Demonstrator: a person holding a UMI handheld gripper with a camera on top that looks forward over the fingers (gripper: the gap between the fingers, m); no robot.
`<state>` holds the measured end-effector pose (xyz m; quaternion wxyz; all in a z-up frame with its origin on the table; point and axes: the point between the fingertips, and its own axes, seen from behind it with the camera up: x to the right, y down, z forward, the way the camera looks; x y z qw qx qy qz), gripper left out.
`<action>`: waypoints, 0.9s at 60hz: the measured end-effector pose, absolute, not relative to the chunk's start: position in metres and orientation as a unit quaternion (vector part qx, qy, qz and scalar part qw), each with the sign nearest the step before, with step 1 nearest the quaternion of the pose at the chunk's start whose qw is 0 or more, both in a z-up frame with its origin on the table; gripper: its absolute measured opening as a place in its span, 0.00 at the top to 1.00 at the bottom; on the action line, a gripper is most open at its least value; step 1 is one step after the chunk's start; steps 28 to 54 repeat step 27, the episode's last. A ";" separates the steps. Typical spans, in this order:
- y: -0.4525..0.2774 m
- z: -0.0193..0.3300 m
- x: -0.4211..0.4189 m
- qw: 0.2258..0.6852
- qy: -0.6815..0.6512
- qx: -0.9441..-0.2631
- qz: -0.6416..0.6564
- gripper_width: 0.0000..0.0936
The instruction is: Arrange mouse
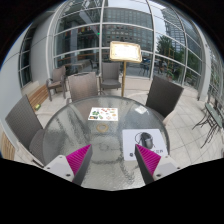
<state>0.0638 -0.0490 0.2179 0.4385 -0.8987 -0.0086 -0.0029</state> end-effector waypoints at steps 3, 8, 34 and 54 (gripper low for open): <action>-0.061 0.219 0.057 0.440 -0.006 -0.898 -0.002 0.07; -0.074 0.220 0.049 0.440 -0.012 -0.898 -0.008 0.07; -0.096 0.227 0.028 0.450 -0.018 -0.893 -0.002 0.07; -0.096 0.227 0.028 0.450 -0.018 -0.893 -0.002 0.07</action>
